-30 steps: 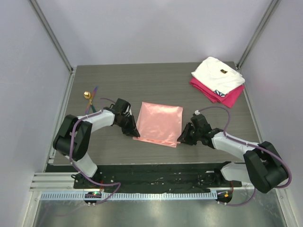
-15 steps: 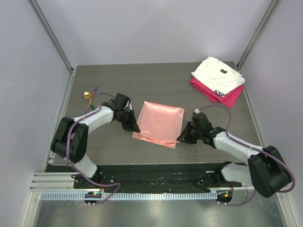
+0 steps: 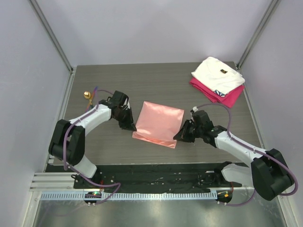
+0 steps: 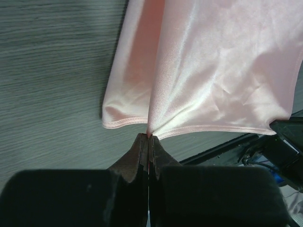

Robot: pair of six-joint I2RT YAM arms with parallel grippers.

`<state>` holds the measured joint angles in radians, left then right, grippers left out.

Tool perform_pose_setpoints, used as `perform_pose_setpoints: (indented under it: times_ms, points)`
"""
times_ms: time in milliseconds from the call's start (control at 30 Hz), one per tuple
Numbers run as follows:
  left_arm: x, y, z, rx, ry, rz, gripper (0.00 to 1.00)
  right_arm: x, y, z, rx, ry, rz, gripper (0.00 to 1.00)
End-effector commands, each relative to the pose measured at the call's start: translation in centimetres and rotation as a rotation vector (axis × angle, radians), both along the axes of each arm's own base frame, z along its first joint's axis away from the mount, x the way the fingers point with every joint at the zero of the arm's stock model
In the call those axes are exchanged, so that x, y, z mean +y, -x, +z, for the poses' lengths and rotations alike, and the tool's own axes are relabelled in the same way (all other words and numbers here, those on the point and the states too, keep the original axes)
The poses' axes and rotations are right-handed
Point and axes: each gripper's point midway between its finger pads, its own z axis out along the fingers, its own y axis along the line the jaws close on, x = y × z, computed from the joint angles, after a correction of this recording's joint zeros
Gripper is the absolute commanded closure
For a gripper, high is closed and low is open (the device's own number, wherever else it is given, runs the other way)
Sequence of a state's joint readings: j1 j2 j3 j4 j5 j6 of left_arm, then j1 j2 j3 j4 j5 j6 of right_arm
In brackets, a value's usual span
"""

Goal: Fold the napkin into a case and place the utensils inside
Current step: Smooth out the square-folded napkin at the center of the board.

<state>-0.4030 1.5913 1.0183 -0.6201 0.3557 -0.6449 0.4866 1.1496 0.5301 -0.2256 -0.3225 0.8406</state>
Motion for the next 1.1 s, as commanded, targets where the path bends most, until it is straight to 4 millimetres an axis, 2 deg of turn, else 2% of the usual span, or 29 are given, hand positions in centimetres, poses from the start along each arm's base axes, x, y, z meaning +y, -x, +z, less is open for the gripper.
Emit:
perform_pose_setpoints:
  times_ms: [0,400,667,1067]
  points:
    - [1.6,-0.1,0.4,-0.022,-0.052,-0.007,0.98,0.8,0.3,0.1,-0.002,-0.052,0.006,0.99]
    - [2.0,0.2,-2.7,0.031,-0.088,-0.017,0.98,0.7,0.3,-3.3,0.04,-0.012,0.0,0.99]
    - [2.7,0.4,-3.7,0.039,-0.128,-0.02,0.98,0.8,0.5,-3.4,0.04,-0.017,0.004,0.99]
    - [3.4,0.7,-4.8,0.062,-0.174,-0.006,0.97,0.4,0.9,-5.3,0.067,0.017,0.006,0.98]
